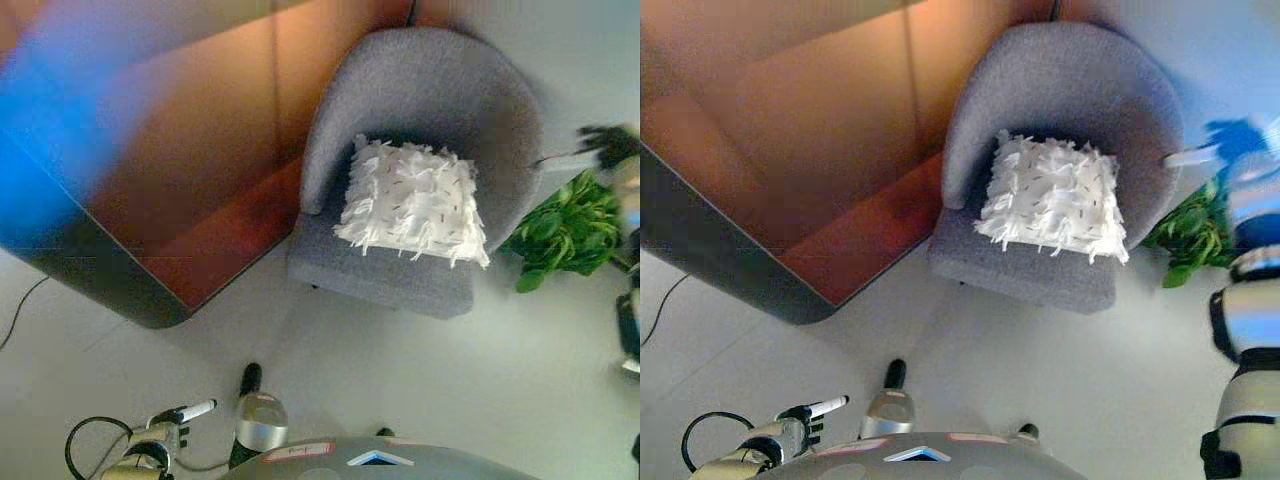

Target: Pick up the pillow and put it on the sofa.

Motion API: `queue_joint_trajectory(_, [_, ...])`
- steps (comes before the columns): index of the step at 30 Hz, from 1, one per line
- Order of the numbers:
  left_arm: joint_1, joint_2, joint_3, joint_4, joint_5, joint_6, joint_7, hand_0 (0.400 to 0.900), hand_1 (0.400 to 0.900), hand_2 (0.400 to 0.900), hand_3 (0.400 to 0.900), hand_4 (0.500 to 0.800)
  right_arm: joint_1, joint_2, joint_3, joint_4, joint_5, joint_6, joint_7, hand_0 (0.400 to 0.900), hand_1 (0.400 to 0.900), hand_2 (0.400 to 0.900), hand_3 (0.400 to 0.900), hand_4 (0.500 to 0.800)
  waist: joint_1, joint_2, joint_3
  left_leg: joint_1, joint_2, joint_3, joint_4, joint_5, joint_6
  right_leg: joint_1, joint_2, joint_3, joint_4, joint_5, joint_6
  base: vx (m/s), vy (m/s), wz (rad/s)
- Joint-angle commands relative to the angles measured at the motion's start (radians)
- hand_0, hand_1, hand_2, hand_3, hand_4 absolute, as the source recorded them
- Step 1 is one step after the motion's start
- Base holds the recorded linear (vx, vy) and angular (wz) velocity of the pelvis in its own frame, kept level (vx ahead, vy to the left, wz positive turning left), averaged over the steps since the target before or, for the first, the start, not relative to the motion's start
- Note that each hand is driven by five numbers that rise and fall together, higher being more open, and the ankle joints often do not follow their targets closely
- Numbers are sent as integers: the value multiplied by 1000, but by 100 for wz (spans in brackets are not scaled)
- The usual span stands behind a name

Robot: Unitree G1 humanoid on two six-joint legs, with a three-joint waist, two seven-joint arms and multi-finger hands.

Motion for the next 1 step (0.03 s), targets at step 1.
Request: queue_joint_trajectory(1, [-77, 5, -62, 61, -3, -3, -5, 900, 900, 900, 900, 800, 166, 88, -20, 7, 66, -191, -45, 900, 900, 900, 900, 800, -7, 67, -42, 132, 13, 56, -4, -87, 39, 1, -18, 45, 15, 34, 7, -93, -14, -1])
